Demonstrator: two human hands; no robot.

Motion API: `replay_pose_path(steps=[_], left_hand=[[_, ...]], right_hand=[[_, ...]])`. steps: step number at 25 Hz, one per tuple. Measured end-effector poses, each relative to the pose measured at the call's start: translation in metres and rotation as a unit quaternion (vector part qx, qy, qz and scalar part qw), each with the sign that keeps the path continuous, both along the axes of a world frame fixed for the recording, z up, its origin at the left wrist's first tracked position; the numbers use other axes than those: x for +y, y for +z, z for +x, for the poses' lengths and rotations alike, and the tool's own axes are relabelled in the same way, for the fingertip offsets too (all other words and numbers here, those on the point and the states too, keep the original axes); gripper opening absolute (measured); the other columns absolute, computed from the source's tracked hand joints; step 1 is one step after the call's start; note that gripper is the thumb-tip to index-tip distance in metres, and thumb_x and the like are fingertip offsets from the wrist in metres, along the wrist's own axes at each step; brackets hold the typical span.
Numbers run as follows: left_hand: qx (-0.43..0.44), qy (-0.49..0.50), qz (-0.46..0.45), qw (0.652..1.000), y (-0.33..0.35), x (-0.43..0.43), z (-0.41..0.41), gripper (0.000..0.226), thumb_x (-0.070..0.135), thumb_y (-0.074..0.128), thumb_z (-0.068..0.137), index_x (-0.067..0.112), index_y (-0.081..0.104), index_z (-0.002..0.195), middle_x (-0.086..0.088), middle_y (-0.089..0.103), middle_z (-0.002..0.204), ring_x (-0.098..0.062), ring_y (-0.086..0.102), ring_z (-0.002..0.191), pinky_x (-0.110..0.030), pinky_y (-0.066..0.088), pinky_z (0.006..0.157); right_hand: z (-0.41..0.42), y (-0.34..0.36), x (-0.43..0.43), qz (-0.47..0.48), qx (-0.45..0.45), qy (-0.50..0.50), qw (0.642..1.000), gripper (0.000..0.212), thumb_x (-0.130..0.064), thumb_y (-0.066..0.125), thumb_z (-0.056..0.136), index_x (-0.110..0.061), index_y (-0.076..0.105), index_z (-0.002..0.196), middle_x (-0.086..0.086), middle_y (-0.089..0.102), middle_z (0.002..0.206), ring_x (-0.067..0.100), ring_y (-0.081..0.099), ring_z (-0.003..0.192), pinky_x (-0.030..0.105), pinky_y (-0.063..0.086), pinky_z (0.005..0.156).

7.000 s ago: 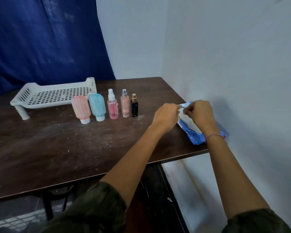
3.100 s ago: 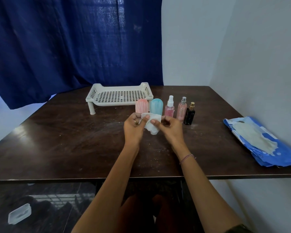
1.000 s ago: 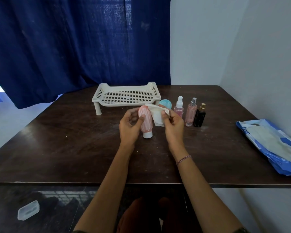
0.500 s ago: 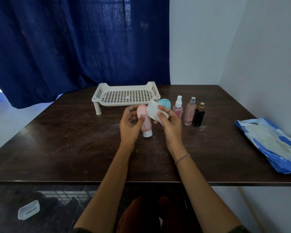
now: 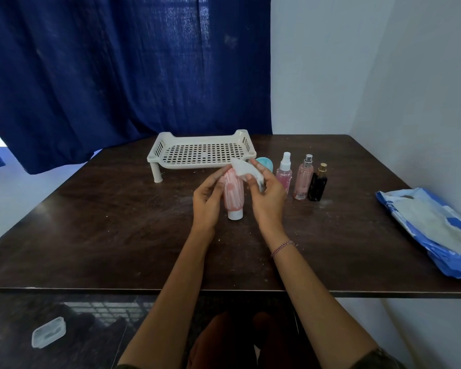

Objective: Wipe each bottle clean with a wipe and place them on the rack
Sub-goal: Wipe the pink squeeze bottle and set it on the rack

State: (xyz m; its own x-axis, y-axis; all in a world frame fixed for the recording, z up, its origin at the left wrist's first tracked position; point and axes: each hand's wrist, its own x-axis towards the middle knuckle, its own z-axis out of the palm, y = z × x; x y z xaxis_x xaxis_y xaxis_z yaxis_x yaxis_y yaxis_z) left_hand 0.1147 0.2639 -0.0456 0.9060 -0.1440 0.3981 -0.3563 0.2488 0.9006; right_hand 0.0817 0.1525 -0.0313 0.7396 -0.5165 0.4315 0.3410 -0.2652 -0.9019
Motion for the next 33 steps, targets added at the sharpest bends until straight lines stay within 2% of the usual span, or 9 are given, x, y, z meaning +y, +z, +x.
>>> replay_pose_path(steps=[6, 9, 14, 17, 20, 23, 25, 28, 33], left_hand=[[0.090, -0.104, -0.033, 0.990, 0.004, 0.001, 0.001, 0.037, 0.009, 0.041, 0.098, 0.028, 0.056, 0.125, 0.008, 0.059, 0.130, -0.013, 0.054, 0.122, -0.036, 0.048, 0.097], [0.110, -0.142, -0.016, 0.984, 0.006, -0.001, 0.001, 0.042, 0.014, 0.035, 0.100, 0.030, 0.042, 0.137, 0.000, 0.050, 0.141, -0.017, 0.050, 0.125, -0.041, 0.045, 0.100], [0.133, -0.142, 0.006, 0.981, 0.005, -0.002, 0.002, 0.039, 0.017, 0.031, 0.101, 0.025, 0.040, 0.138, -0.006, 0.052, 0.137, -0.020, 0.051, 0.124, -0.044, 0.042, 0.103], [0.137, -0.150, 0.007, 0.979, 0.004, 0.000, 0.003, 0.038, 0.017, 0.029, 0.101, 0.021, 0.043, 0.137, -0.009, 0.059, 0.128, -0.018, 0.056, 0.119, -0.041, 0.044, 0.101], [0.138, -0.157, -0.002, 0.978, 0.003, -0.001, 0.005, 0.038, 0.017, 0.031, 0.101, 0.016, 0.046, 0.136, -0.011, 0.056, 0.132, -0.023, 0.053, 0.122, -0.044, 0.041, 0.104], [0.118, -0.176, -0.023, 0.977, 0.004, 0.000, 0.003, 0.035, 0.018, 0.037, 0.099, 0.015, 0.050, 0.132, -0.008, 0.058, 0.128, -0.021, 0.055, 0.118, -0.041, 0.041, 0.102], [0.113, -0.180, -0.034, 0.977, 0.004, 0.000, 0.002, 0.034, 0.014, 0.035, 0.099, 0.016, 0.051, 0.129, -0.004, 0.061, 0.123, -0.016, 0.058, 0.113, -0.038, 0.044, 0.098], [0.112, -0.178, -0.038, 0.977, 0.003, 0.001, 0.004, 0.037, 0.010, 0.031, 0.100, 0.012, 0.050, 0.131, -0.004, 0.062, 0.120, -0.013, 0.060, 0.107, -0.035, 0.046, 0.094], [0.125, -0.195, -0.043, 0.972, 0.002, 0.000, 0.004, 0.035, 0.013, 0.031, 0.100, 0.016, 0.050, 0.130, -0.009, 0.059, 0.127, -0.022, 0.054, 0.119, -0.039, 0.043, 0.101]], right_hand=[[0.002, -0.002, -0.006, 0.014, 0.012, 0.025, 1.000, 0.029, -0.011, 0.065, 0.085, -0.016, 0.065, 0.114, -0.008, 0.064, 0.111, 0.000, 0.057, 0.104, 0.017, 0.050, 0.089], [-0.001, 0.001, -0.008, 0.008, 0.009, 0.038, 0.999, 0.023, -0.010, 0.067, 0.083, -0.027, 0.068, 0.099, -0.017, 0.065, 0.096, -0.012, 0.058, 0.092, 0.009, 0.049, 0.077], [-0.001, 0.006, -0.009, -0.026, -0.004, -0.048, 0.998, 0.024, -0.010, 0.067, 0.084, -0.020, 0.068, 0.105, -0.006, 0.060, 0.106, -0.001, 0.054, 0.094, 0.014, 0.050, 0.082], [0.001, 0.013, -0.011, -0.089, -0.013, -0.108, 0.990, 0.031, -0.008, 0.064, 0.086, -0.012, 0.063, 0.117, -0.001, 0.055, 0.107, 0.003, 0.050, 0.095, 0.003, 0.043, 0.077], [-0.001, 0.015, -0.005, -0.199, -0.036, -0.073, 0.977, 0.027, -0.004, 0.063, 0.085, -0.006, 0.066, 0.112, 0.007, 0.057, 0.108, 0.005, 0.049, 0.097, 0.002, 0.041, 0.083], [-0.007, 0.010, 0.004, -0.268, -0.069, -0.016, 0.961, 0.029, -0.002, 0.063, 0.085, -0.004, 0.065, 0.113, 0.009, 0.058, 0.111, 0.009, 0.052, 0.106, 0.016, 0.045, 0.094], [-0.010, 0.005, 0.005, -0.289, -0.074, 0.009, 0.954, 0.031, -0.006, 0.060, 0.087, -0.004, 0.062, 0.118, 0.007, 0.057, 0.116, 0.010, 0.051, 0.111, 0.019, 0.043, 0.098], [-0.015, 0.001, 0.002, -0.323, -0.059, 0.045, 0.943, 0.034, -0.011, 0.055, 0.092, -0.006, 0.057, 0.125, 0.005, 0.052, 0.129, 0.007, 0.042, 0.120, 0.012, 0.033, 0.104], [-0.008, 0.007, -0.013, -0.346, -0.030, 0.008, 0.938, 0.034, -0.002, 0.054, 0.091, -0.005, 0.057, 0.125, 0.010, 0.054, 0.128, 0.014, 0.047, 0.121, 0.017, 0.033, 0.106]])
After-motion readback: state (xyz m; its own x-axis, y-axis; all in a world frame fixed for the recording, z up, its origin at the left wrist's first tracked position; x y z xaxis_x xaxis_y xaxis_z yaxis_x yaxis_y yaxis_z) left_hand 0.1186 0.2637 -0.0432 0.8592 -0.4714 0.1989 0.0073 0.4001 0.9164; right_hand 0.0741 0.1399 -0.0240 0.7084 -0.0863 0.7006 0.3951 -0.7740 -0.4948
